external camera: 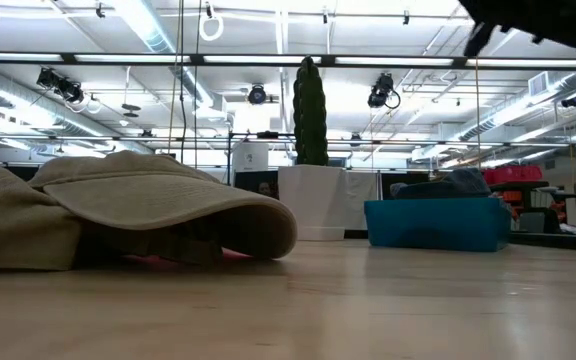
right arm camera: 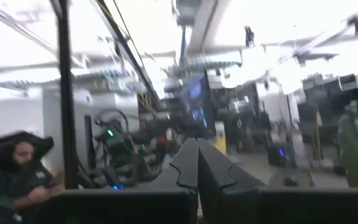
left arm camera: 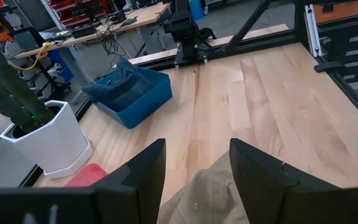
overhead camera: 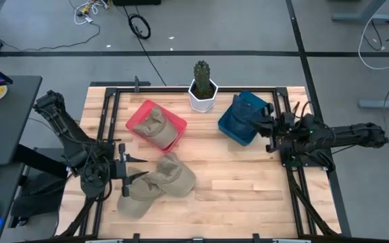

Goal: Pick & Place hat
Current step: Put the left brown cap into the red bin

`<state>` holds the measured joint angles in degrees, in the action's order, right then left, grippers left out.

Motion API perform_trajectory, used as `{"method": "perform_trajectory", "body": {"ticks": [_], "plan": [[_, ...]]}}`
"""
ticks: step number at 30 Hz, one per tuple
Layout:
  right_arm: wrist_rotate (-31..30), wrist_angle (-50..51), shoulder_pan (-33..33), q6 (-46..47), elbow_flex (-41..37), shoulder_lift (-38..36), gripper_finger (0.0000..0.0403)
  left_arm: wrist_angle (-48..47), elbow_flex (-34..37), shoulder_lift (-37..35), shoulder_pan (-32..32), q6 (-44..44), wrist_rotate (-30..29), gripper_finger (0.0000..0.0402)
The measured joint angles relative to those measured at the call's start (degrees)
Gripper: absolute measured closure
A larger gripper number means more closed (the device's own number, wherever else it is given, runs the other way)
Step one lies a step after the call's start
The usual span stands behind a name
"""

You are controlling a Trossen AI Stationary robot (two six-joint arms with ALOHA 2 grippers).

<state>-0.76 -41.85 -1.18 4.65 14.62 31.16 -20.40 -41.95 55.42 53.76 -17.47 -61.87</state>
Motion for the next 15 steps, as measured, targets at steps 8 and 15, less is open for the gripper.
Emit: {"method": "perform_trajectory", "body": {"ticks": [8,15], "plan": [[0.16,-6.95,0.42,-1.28,-9.87,-9.03,0.0403,0.02,0.00,0.00,0.00,0.00,0.00,0.0220],[0.16,-6.34,0.42,-2.49,-13.73,-15.49,0.0403,0.02,0.00,0.02,0.00,-0.31,0.02,0.0220]]}}
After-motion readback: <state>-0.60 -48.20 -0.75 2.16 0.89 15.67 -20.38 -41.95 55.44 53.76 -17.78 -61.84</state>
